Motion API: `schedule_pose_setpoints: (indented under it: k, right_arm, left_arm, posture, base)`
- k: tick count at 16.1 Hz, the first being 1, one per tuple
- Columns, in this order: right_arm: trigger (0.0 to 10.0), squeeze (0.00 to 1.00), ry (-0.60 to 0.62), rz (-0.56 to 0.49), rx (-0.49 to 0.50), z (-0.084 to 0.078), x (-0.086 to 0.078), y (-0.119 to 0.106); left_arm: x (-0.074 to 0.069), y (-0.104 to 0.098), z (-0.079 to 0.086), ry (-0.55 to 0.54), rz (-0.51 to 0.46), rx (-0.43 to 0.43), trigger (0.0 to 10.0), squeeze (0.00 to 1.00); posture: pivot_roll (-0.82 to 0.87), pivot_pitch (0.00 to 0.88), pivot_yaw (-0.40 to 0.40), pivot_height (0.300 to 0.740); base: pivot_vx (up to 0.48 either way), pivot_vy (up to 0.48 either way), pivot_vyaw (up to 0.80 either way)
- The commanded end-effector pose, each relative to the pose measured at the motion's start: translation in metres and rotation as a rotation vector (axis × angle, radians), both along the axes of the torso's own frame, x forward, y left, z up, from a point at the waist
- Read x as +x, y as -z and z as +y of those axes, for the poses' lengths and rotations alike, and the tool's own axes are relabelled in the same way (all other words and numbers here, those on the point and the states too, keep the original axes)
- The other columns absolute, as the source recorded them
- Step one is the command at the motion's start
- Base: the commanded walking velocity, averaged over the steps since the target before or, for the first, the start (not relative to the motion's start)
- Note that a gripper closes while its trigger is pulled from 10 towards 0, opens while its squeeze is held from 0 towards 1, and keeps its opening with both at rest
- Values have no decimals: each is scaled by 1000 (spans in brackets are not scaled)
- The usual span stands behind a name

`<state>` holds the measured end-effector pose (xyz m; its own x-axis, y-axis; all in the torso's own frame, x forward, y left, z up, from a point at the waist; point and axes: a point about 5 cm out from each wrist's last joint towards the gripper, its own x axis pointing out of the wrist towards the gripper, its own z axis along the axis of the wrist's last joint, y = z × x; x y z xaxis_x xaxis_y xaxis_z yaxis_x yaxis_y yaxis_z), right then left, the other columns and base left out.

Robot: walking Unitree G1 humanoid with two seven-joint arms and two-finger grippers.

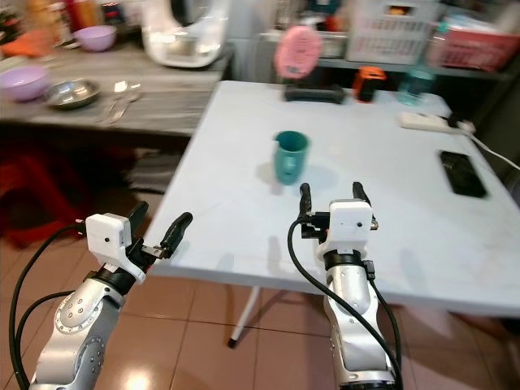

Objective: Setting the table

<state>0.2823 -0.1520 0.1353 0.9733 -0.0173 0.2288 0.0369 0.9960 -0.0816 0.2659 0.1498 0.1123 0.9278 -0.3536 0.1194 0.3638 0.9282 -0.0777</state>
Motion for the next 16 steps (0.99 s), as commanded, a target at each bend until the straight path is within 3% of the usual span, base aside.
schedule_pose_setpoints:
  k: [1,11,16]
  right_arm:
    - [10000,0,-8,-9,0,1,0,-6]
    - [10000,0,-42,18,-5,7,-1,-4]
    - [10000,0,-68,27,-5,13,-1,-2]
  left_arm:
    - [1,-4,-4,24,-13,-4,10000,0]
    - [0,0,-3,20,-2,-3,10000,0]
    - [-1,3,0,16,5,8,10000,0]
  posture:
    - [48,0,-9,740]
    - [45,0,-9,740]
    - [52,0,-9,740]
  base:
    - [300,0,0]
    - [325,0,0]
    - [0,0,0]
